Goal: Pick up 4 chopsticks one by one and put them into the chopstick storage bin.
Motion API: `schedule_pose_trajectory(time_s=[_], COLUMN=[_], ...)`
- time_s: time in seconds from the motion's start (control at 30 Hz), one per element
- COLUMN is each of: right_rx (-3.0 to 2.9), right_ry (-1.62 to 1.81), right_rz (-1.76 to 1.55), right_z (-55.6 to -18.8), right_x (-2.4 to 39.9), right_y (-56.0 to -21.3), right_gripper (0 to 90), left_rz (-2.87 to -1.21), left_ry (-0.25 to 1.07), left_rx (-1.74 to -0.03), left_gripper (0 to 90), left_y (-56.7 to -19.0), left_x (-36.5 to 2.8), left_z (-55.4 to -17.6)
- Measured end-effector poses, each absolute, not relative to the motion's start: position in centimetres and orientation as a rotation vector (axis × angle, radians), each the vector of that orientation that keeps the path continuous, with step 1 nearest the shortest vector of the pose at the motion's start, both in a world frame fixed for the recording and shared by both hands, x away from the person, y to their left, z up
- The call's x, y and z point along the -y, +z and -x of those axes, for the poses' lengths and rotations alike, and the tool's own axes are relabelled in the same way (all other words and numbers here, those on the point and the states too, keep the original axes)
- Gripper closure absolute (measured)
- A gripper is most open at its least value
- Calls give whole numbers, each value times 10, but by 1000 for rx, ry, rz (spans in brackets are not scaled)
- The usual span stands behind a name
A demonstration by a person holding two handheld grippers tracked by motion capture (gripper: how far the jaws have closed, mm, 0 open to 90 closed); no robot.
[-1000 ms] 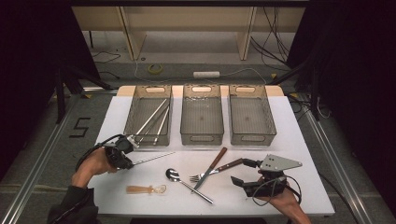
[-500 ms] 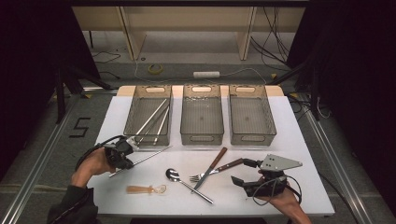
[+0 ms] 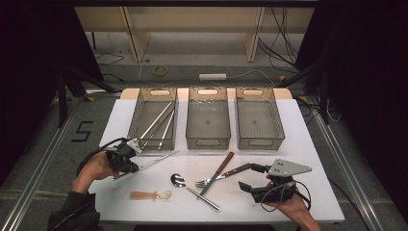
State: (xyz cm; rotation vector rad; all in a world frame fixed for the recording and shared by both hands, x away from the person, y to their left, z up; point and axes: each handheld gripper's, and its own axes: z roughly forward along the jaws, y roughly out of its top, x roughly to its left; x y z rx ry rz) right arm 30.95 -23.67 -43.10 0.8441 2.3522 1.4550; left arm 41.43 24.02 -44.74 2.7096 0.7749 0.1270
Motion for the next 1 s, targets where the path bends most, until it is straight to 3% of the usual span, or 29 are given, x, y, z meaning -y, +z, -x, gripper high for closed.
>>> schedule_pose_trajectory(time_s=[0.63, 1.0], right_rx=[-2358, -2358], right_ry=[1451, 1452], right_rz=[-852, -855], right_z=[-310, -310], right_x=[236, 237], right_y=[-432, -432], right_gripper=[246, 246], left_rz=[-2453, -2388], left_ry=[118, 181], left_rx=[-813, -843], left_gripper=[845, 846], left_y=[-397, -380], left_x=[-239, -239], left_z=[-406, -403])
